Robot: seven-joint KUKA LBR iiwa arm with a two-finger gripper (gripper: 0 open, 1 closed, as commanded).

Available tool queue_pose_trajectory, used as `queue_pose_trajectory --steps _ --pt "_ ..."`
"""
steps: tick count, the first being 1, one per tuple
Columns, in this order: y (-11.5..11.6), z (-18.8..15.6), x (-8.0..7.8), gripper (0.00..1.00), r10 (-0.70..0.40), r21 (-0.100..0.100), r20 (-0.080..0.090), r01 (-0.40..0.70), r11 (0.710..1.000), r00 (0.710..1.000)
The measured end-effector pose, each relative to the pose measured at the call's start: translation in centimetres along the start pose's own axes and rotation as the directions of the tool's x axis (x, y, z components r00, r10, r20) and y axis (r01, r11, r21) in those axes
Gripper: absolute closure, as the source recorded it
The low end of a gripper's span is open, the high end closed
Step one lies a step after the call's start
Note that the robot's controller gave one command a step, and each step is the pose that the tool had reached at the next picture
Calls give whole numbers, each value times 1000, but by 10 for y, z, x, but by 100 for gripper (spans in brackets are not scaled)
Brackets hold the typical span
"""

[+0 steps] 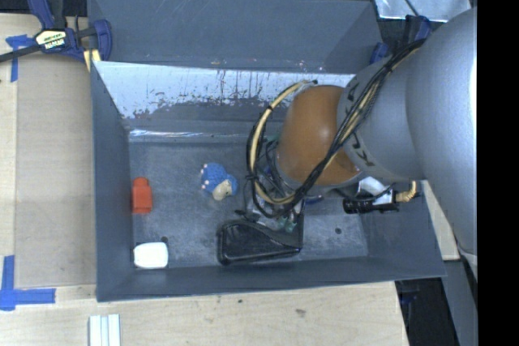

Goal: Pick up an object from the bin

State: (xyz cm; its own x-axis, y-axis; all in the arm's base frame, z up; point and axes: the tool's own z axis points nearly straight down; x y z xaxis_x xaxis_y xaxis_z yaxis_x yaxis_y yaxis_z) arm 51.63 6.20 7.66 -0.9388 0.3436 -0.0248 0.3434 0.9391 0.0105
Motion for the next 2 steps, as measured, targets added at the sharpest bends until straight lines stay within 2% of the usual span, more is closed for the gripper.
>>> queue_pose_trajectory --steps 1,2 --pt "-1 7 -43 100 -22 8 -19 22 1000 1000" --pt "-1 7 -42 0 -22 8 -19 22 1000 1000"
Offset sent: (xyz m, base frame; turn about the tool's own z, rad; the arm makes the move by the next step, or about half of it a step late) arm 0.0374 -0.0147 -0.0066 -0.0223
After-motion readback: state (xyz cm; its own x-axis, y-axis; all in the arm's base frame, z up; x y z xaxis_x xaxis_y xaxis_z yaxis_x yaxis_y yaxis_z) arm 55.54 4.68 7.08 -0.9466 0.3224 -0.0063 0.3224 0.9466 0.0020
